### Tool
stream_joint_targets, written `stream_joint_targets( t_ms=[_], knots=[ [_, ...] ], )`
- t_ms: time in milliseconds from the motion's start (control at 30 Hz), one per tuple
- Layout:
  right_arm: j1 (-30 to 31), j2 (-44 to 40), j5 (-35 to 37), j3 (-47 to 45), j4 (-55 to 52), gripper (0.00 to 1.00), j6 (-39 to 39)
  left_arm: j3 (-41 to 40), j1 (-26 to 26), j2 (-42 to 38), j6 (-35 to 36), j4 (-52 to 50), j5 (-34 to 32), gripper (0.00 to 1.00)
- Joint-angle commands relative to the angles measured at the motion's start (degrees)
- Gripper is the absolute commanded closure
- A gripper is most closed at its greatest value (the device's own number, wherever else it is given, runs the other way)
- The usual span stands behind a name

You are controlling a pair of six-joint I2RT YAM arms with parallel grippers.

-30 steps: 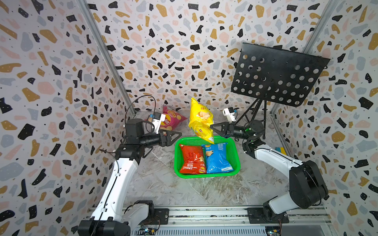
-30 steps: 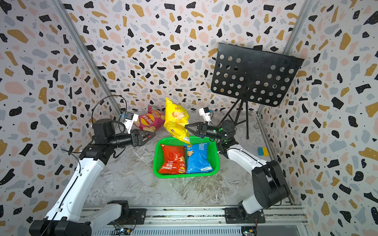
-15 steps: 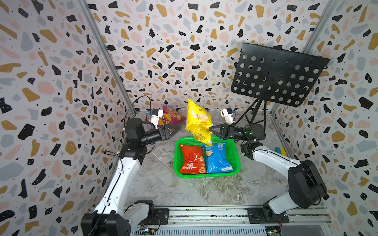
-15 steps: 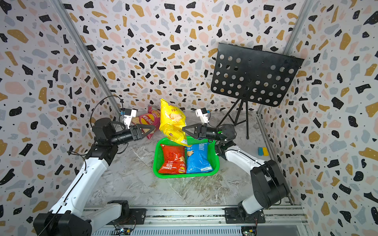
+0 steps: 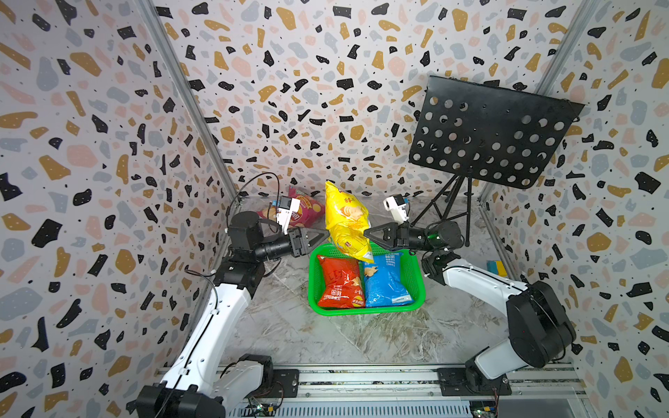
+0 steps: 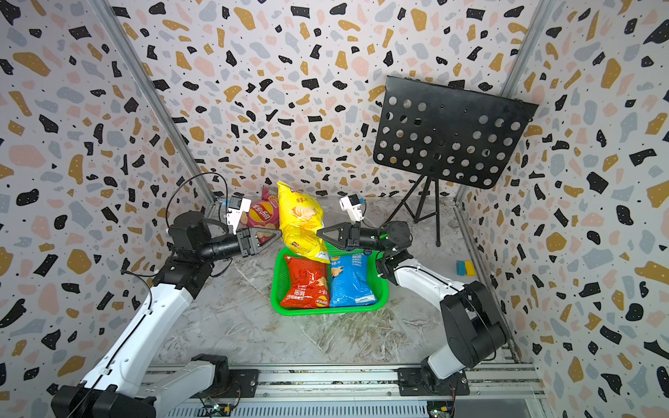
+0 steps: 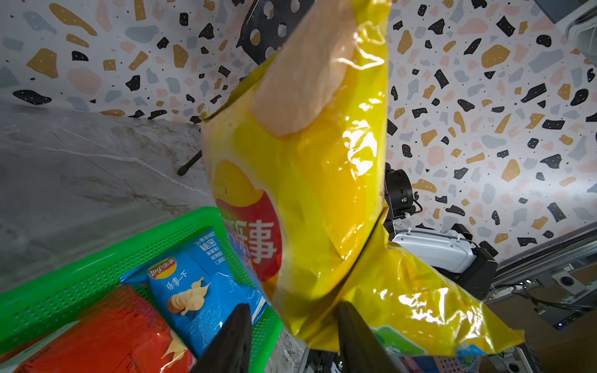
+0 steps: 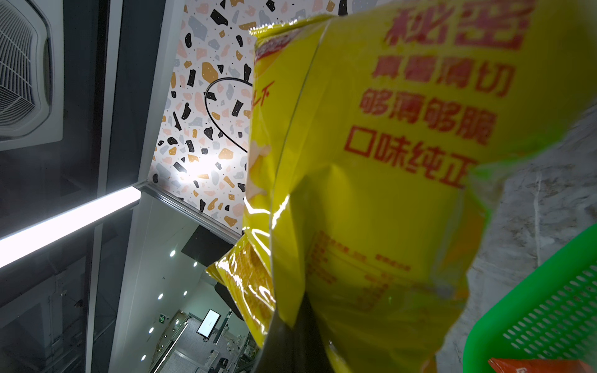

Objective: Put the potato chips into the basket
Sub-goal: Pick up the potato chip from the center of the board.

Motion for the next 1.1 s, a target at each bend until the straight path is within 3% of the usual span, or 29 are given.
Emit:
stream_joint_targets(
  t_ms=[0, 267, 467, 567, 633, 733, 800, 900, 1067],
  knots=[
    [0.7, -0.29, -0.6, 2.36, 3.2, 1.0, -0.04, 2.42, -0.55, -0.11, 1.08, 1.89, -0.35, 0.63],
    [0.79, 0.5, -0.58, 2.87, 2.1, 1.0, -0.33, 3.08, -0.73, -0.47, 1.9, -0.05, -0.05, 1.0],
    [0.62, 0.31, -1.6, 3.56, -4.27, 1.0, -4.27, 5.66, -0.73, -1.43, 7.19, -6.49, -0.93, 1.0],
    [0.29, -2.1, -1.85, 4.2, -17.1, 0.77, -12.86, 8.42, -0.73, -2.29, 13.05, -13.04, -3.08, 1.0],
    [-0.16, -5.25, -0.55, 5.55, -33.98, 0.65, -24.05, 10.57, -0.73, -2.66, 17.08, -17.59, -5.26, 1.0],
    [-0.21, -10.44, 10.82, 13.12, -74.93, 0.5, -49.73, 14.76, -1.14, -2.2, 23.57, -25.93, -8.81, 1.0],
    [-0.18, -12.51, 24.64, 17.57, -91.79, 0.44, -59.47, 17.37, -2.03, -1.51, 27.11, -30.8, -11.1, 1.0],
    [-0.3, -15.64, 39.25, 19.21, -101.47, 0.37, -63.8, 19.44, -5.1, -1.06, 31.48, -35.59, -16.69, 1.0],
    [-0.3, -21.52, 49.27, 16.68, -105.57, 0.37, -65.42, 24.82, -13.92, 3.89, 38.44, -44.97, -26.99, 1.0]
  ],
)
